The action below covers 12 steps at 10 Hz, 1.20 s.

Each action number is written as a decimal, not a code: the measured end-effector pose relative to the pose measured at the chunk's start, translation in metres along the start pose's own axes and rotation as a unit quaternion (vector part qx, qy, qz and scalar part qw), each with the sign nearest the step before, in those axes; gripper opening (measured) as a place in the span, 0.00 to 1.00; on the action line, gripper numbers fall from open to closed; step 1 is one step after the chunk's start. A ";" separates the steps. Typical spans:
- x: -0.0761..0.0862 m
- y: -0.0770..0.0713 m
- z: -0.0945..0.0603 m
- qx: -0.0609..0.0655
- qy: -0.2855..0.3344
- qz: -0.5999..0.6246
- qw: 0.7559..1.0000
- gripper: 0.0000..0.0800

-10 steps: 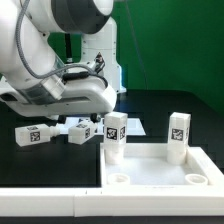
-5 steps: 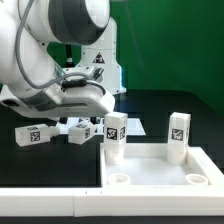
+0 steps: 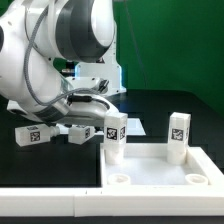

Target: Assemble square table

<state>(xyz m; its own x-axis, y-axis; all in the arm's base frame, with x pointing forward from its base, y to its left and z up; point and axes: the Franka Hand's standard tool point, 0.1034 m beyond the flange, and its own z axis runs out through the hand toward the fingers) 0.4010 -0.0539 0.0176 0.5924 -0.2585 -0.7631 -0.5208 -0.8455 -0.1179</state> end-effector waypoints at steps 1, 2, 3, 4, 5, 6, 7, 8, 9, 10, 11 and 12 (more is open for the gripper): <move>0.000 0.000 0.000 0.000 0.000 0.000 1.000 0.81; 0.000 0.001 0.001 0.000 -0.001 0.001 1.000 0.81; -0.002 0.001 0.002 0.001 -0.008 0.009 1.000 0.81; -0.005 0.002 0.007 0.002 -0.034 0.032 0.999 0.81; -0.006 0.003 0.008 0.001 -0.055 0.043 0.998 0.81; -0.005 0.003 0.008 0.001 -0.058 0.046 0.997 0.81; -0.005 0.004 0.009 0.001 -0.058 0.047 0.997 0.81; -0.005 0.004 0.009 0.001 -0.058 0.047 0.997 0.81; -0.005 0.004 0.009 0.001 -0.058 0.047 0.997 0.81; -0.005 0.004 0.009 0.001 -0.058 0.047 0.997 0.81; -0.005 0.004 0.010 0.001 -0.058 0.047 0.997 0.81; -0.005 0.004 0.010 0.001 -0.058 0.047 0.997 0.67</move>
Offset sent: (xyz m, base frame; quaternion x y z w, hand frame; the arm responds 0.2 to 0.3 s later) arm -0.0095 0.0018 -0.0012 -0.0042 -0.1058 0.0765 0.9914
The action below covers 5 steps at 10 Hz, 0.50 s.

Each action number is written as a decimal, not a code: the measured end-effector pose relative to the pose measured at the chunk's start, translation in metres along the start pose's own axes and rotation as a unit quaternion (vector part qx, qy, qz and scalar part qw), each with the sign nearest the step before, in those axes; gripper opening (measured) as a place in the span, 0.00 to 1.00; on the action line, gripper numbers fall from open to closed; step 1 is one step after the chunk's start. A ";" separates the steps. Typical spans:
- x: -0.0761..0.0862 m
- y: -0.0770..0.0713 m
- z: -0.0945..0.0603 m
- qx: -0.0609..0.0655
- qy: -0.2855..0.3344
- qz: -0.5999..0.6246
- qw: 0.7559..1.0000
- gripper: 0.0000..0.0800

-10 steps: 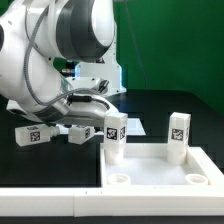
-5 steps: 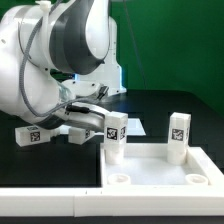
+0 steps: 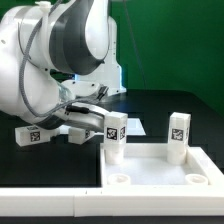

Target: Assemble square table

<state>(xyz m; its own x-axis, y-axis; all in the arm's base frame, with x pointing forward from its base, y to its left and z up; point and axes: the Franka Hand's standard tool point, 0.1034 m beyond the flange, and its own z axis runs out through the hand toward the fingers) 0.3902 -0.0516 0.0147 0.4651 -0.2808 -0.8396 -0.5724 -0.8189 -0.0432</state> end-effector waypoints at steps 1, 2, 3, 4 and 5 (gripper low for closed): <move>0.000 0.000 0.000 0.000 0.000 0.000 1.000 0.48; 0.000 0.000 0.000 0.000 0.000 0.000 1.000 0.48; 0.000 0.000 0.000 0.000 0.000 0.000 1.000 0.35; 0.000 0.000 0.000 0.000 0.000 0.000 1.000 0.35; 0.000 0.000 0.000 0.000 0.000 0.000 1.000 0.35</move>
Offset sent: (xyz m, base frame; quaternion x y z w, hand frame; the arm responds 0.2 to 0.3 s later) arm 0.0000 0.0000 0.0000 0.0000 0.0000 0.0000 1.0000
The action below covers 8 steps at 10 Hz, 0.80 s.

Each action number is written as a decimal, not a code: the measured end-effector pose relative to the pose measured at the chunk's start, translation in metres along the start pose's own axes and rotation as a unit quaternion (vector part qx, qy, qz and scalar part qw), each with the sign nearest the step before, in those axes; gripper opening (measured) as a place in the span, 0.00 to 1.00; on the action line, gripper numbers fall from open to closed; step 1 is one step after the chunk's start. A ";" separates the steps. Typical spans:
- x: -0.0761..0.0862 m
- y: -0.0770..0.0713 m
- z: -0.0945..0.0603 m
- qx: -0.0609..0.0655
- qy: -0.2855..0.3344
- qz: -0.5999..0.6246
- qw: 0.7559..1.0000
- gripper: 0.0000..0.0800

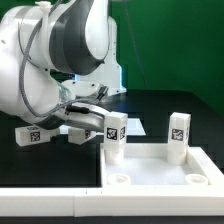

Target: Assemble square table

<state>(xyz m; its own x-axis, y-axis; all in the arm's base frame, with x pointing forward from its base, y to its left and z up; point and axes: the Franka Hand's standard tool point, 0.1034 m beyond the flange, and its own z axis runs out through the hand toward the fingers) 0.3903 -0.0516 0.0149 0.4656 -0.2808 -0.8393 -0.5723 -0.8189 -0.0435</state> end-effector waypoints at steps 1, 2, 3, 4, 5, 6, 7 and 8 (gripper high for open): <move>-0.005 -0.001 -0.009 -0.007 0.011 -0.008 1.000 0.35; -0.019 -0.004 -0.021 -0.002 0.016 -0.021 1.000 0.35; -0.035 -0.010 -0.038 0.004 0.040 -0.035 0.999 0.35; -0.054 -0.020 -0.055 0.002 0.082 -0.048 0.995 0.35; -0.064 -0.026 -0.055 -0.004 0.105 -0.056 0.993 0.35; -0.056 -0.026 -0.054 -0.005 0.146 -0.058 0.988 0.35; -0.055 -0.028 -0.056 -0.004 0.183 -0.063 0.981 0.35; -0.056 -0.030 -0.057 -0.003 0.215 -0.068 0.974 0.35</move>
Offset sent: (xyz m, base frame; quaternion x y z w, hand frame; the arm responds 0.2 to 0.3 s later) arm 0.0093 -0.0063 0.1000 -0.0351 0.1915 -0.0377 0.9801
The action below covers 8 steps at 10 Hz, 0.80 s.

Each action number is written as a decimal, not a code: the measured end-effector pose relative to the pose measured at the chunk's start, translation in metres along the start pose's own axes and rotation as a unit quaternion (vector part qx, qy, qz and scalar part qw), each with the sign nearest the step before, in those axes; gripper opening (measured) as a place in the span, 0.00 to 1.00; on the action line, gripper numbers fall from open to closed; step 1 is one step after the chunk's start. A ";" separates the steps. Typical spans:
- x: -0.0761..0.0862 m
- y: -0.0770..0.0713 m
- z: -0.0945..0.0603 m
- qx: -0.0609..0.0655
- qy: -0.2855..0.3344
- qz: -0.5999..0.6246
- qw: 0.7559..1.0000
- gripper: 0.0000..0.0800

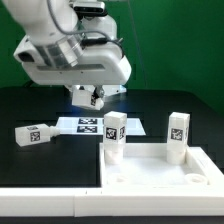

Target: Assemble square table

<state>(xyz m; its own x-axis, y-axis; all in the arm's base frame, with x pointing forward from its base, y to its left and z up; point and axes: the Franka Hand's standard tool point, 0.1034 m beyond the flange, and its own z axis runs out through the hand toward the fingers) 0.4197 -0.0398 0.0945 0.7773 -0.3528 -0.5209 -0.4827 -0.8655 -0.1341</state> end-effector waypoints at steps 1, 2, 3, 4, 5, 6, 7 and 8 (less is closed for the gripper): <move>-0.001 -0.005 -0.002 -0.005 0.022 0.011 1.000 0.35; -0.007 -0.036 -0.023 -0.019 0.055 -0.006 0.998 0.35; -0.016 -0.065 -0.042 -0.026 0.088 -0.042 0.995 0.35; -0.012 -0.078 -0.052 -0.026 0.143 -0.064 0.987 0.35; -0.012 -0.074 -0.047 -0.024 0.171 -0.065 0.983 0.35; -0.012 -0.073 -0.045 -0.022 0.189 -0.063 0.980 0.35; -0.007 -0.077 -0.049 -0.017 0.237 -0.067 0.969 0.35; -0.008 -0.082 -0.050 -0.020 0.265 -0.060 0.962 0.35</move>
Offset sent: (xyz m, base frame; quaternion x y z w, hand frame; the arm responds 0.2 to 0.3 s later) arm 0.0455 0.0482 0.0657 -0.0673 0.2362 -0.1173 0.9623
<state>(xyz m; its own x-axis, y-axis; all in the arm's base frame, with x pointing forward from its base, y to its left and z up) 0.4738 0.0163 0.1520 0.9281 -0.3722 0.0017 -0.3689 -0.9205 -0.1288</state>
